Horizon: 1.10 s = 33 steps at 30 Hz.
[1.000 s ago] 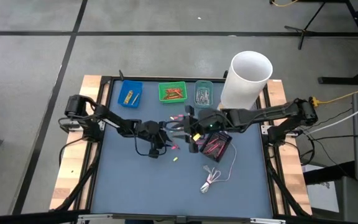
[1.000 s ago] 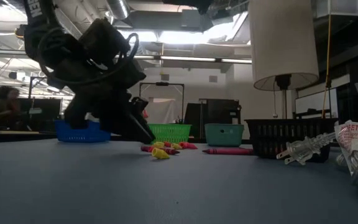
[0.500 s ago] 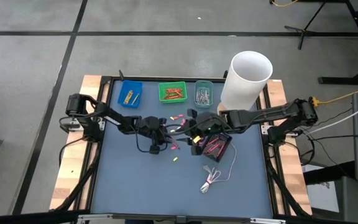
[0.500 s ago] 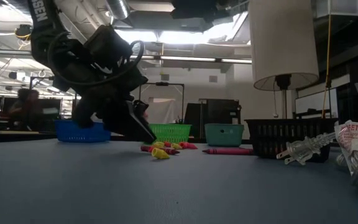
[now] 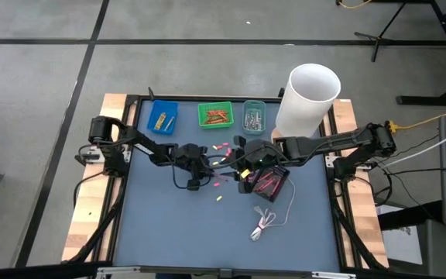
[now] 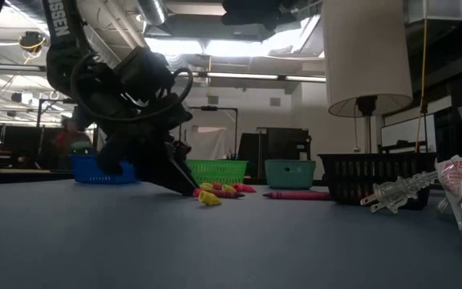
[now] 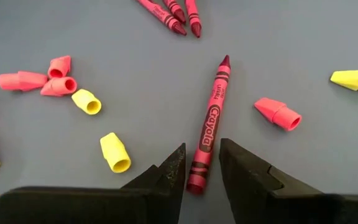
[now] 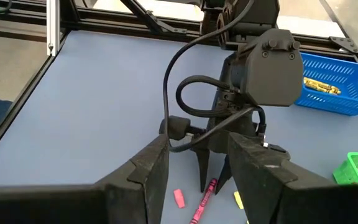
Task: Sort crayons
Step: Put the red crayon into the black bin
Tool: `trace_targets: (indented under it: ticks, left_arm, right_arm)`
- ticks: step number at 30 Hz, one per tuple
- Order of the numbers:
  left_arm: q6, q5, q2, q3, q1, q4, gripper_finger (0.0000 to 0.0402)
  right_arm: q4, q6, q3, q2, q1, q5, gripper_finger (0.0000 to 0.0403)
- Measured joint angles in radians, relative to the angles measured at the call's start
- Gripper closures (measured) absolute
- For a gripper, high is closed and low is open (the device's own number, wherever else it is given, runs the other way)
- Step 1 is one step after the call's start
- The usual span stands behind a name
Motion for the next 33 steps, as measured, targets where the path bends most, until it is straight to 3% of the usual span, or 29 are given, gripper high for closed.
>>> trace_targets:
  ticks: [9,21,33]
  left_arm:
    - [-0.035,0.0,0.002,-0.002,0.0,-0.013,0.0334]
    - [-0.073,-0.002,0.007,-0.006,-0.002,0.059,0.0396]
    - [-0.095,-0.005,0.011,0.081,-0.063,0.105,0.0396]
  right_arm:
    - [-0.036,0.0,0.0,0.0,0.0,0.0,0.024]
    - [-0.324,0.157,0.0,0.0,0.007,0.004,0.024]
    - [-0.462,0.264,0.0,0.0,0.097,0.186,0.024]
